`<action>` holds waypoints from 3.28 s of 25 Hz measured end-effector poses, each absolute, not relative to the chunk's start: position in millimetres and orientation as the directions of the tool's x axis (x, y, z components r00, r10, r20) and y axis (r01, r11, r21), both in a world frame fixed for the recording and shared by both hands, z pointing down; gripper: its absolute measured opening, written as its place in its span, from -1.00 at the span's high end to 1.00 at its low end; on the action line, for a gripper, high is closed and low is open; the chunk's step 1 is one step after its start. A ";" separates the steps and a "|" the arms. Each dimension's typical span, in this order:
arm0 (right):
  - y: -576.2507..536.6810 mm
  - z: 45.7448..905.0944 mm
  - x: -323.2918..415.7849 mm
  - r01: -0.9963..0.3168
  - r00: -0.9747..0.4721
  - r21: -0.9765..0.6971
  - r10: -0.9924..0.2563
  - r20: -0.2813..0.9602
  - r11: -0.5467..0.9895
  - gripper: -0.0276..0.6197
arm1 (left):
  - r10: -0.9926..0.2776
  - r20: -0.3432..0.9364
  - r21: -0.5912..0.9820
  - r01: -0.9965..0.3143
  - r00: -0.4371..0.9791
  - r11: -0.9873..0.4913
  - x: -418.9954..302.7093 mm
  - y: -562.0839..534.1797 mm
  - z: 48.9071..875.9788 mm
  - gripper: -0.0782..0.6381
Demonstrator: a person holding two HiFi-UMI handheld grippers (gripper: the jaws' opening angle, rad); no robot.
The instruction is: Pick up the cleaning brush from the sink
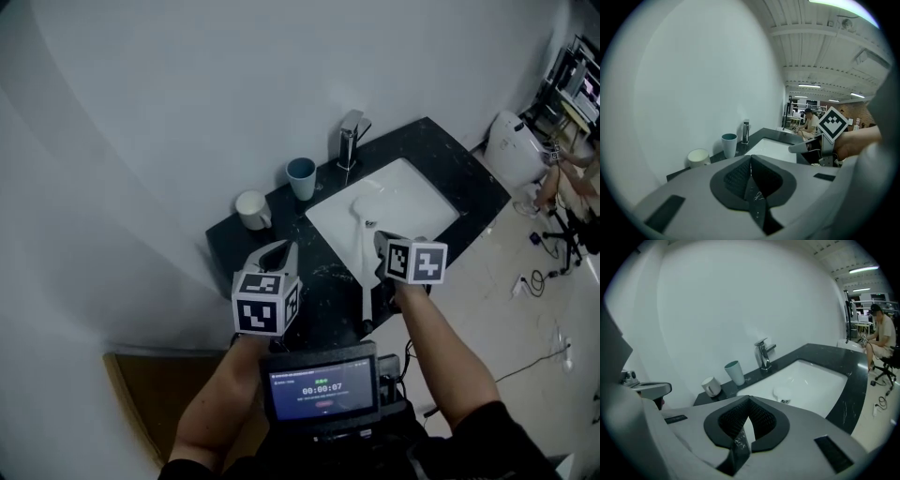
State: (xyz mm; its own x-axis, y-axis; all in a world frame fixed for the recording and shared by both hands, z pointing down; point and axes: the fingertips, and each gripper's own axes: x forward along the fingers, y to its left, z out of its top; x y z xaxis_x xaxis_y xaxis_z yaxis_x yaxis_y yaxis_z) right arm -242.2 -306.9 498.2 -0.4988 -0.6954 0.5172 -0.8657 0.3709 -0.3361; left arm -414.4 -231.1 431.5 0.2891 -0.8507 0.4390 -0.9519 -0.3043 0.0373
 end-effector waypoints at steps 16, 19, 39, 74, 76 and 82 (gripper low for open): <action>-355.4 604.3 -251.4 -0.920 -0.390 -0.350 -0.480 0.786 0.176 0.60 | -0.655 0.674 0.200 -0.938 0.341 -0.282 -413.6 -286.5 515.7 0.72; -355.7 632.3 -251.1 -0.934 -0.358 -0.323 -0.401 0.843 0.153 0.60 | -0.642 0.694 0.198 -0.944 0.326 -0.266 -418.3 -293.9 528.6 0.66; -372.2 718.9 -238.7 -0.979 -0.202 -0.206 -0.153 0.967 -0.009 0.60 | -0.570 0.742 0.253 -0.935 0.353 -0.251 -420.7 -314.8 577.1 0.61; -338.4 620.3 -221.4 -0.924 -0.362 -0.380 -0.403 0.840 0.039 0.77 | -0.649 0.639 0.231 -0.908 0.413 -0.351 -385.0 -261.7 523.4 0.62; -331.0 601.0 -222.3 -0.909 -0.401 -0.408 -0.442 0.802 0.084 0.77 | -0.679 0.608 0.214 -0.908 0.412 -0.359 -381.2 -255.4 512.8 0.62; -308.6 546.8 -200.6 -0.832 -0.550 -0.482 -0.517 0.656 0.274 0.77 | -0.782 0.517 0.160 -0.937 0.348 -0.312 -370.6 -230.7 474.6 0.67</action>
State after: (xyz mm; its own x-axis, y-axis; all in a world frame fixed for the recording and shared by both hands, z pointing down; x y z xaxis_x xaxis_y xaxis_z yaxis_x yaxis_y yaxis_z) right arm -200.6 -308.6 546.8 -0.5500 -0.5173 0.6557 -0.8322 0.2735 -0.4823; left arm -370.6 -230.7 474.6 0.3484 -0.7818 0.5171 -0.9366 -0.3118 0.1596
